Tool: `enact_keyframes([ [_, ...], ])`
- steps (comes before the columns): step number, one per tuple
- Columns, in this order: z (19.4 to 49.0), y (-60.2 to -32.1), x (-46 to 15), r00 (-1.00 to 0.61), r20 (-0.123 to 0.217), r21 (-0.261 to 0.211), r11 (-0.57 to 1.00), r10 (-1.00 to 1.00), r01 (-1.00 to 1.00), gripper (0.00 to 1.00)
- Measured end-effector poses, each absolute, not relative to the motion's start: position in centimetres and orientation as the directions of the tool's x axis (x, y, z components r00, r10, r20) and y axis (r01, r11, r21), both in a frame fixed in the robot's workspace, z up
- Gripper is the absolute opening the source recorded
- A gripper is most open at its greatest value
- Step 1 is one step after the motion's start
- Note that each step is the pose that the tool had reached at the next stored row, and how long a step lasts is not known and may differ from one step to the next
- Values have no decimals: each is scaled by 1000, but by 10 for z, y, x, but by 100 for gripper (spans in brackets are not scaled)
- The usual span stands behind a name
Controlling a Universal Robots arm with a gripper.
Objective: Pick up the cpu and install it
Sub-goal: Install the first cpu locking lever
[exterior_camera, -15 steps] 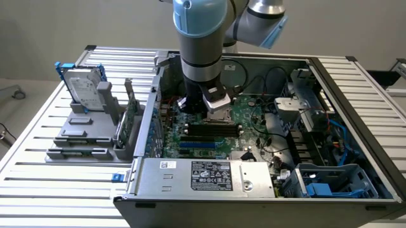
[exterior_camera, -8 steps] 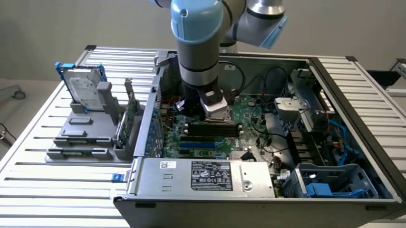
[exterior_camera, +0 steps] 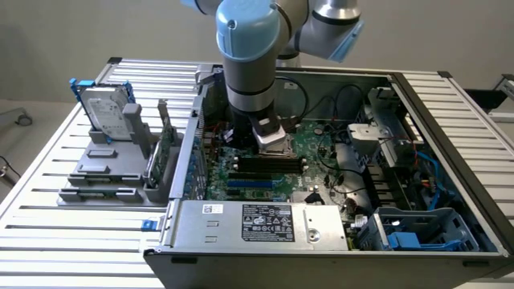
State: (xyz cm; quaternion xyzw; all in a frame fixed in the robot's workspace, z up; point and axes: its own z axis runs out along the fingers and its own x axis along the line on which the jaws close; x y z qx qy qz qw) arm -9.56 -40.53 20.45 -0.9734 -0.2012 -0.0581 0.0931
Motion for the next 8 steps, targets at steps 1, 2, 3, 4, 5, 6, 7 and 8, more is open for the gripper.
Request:
enact_keyframes([
  [1, 204, -405, -96, 912, 151, -158, -902, 381, 403, 11],
  [2, 203, -405, -96, 912, 150, -158, -902, 381, 402, 11],
  [3, 203, -405, -97, 912, 150, -158, -902, 381, 402, 11],
  [4, 202, -405, -97, 912, 150, -158, -902, 381, 402, 11],
  [5, 201, -404, -97, 912, 150, -157, -902, 381, 402, 11],
  [6, 201, -404, -97, 912, 150, -157, -902, 381, 402, 11],
  [7, 200, -404, -97, 912, 150, -157, -902, 381, 402, 11],
  [8, 200, -404, -98, 913, 150, -156, -902, 381, 402, 11],
])
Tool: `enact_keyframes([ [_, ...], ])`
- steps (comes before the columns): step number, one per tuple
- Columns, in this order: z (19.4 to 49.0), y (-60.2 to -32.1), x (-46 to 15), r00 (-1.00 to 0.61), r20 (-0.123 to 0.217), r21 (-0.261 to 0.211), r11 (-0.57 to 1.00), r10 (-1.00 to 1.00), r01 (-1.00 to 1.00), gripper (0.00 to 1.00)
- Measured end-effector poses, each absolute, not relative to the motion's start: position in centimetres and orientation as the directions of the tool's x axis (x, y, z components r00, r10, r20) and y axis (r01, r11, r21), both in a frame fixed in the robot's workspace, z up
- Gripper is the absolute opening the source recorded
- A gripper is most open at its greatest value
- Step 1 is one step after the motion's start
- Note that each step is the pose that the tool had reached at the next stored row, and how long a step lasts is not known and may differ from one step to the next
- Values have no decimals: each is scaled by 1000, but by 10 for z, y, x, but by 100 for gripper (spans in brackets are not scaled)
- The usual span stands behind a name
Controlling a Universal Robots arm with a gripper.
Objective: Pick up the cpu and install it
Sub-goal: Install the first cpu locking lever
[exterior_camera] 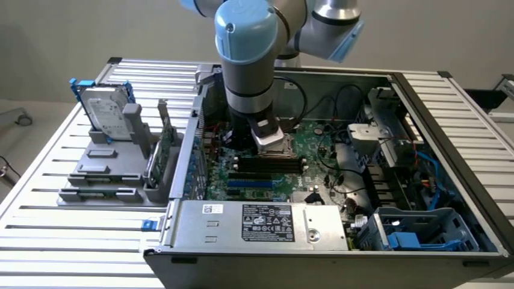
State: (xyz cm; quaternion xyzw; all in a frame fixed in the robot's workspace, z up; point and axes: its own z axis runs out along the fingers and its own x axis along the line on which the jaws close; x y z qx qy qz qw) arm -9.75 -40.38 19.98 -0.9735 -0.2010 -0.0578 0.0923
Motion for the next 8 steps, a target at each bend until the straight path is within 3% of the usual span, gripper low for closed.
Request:
enact_keyframes([
  [8, 197, -402, -98, 913, 148, -153, -903, 381, 402, 11],
])
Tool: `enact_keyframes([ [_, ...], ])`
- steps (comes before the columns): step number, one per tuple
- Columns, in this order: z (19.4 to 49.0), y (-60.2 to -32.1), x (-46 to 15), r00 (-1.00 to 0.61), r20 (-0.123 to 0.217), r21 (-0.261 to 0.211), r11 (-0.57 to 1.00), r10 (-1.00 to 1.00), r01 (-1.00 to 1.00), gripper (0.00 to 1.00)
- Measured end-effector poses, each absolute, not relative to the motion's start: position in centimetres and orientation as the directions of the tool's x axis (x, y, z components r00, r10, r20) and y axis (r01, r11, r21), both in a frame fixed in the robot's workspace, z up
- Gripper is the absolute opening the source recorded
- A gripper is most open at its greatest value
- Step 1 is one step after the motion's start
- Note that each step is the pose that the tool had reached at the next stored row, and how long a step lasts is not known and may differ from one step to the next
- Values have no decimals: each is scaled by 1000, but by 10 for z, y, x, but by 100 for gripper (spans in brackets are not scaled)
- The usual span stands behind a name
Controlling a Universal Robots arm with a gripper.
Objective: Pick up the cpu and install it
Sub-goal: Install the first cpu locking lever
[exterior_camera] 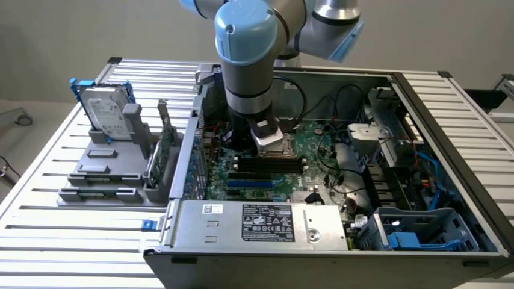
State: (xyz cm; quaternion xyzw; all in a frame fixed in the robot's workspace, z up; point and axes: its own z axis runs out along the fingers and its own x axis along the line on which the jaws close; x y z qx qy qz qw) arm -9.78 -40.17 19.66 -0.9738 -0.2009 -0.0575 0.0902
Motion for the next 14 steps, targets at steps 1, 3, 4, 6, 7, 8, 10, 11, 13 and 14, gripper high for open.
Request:
enact_keyframes([
  [1, 196, -402, -98, 913, 148, -151, -903, 381, 401, 11],
  [3, 196, -401, -98, 913, 146, -147, -904, 381, 401, 11],
  [4, 195, -401, -98, 913, 145, -144, -905, 382, 401, 11],
  [6, 195, -401, -98, 913, 142, -139, -905, 383, 401, 11],
  [7, 194, -401, -98, 913, 142, -137, -906, 383, 401, 11],
  [8, 194, -401, -98, 913, 141, -135, -906, 383, 401, 11],
  [10, 194, -400, -98, 913, 140, -133, -906, 384, 401, 11],
  [11, 194, -400, -98, 913, 139, -131, -907, 384, 401, 11],
  [13, 194, -400, -98, 913, 138, -129, -907, 384, 401, 11],
  [14, 194, -400, -98, 913, 138, -129, -907, 384, 401, 11],
])
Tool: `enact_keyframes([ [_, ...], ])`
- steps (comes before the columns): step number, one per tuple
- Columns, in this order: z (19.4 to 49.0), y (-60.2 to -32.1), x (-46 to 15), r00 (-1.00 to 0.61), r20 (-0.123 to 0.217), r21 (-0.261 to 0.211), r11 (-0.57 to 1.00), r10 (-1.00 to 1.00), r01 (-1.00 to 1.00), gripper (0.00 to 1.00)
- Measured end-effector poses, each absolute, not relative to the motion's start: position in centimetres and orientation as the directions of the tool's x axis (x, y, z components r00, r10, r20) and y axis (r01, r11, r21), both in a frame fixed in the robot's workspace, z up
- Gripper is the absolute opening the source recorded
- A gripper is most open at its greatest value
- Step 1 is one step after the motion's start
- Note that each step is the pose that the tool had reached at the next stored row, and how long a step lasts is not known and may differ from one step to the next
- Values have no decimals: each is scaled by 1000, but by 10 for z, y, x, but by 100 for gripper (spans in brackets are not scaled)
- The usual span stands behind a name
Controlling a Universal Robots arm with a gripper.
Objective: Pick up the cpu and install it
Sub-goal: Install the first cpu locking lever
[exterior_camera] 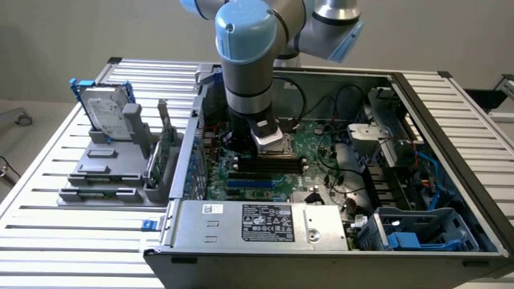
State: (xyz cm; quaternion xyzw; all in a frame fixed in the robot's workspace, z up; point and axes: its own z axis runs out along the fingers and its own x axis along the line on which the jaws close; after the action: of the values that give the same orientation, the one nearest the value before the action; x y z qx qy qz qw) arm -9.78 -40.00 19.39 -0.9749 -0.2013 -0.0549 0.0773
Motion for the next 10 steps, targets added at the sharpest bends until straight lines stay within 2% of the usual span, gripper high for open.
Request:
enact_keyframes([
  [10, 194, -400, -98, 913, 134, -115, -909, 386, 401, 11],
])
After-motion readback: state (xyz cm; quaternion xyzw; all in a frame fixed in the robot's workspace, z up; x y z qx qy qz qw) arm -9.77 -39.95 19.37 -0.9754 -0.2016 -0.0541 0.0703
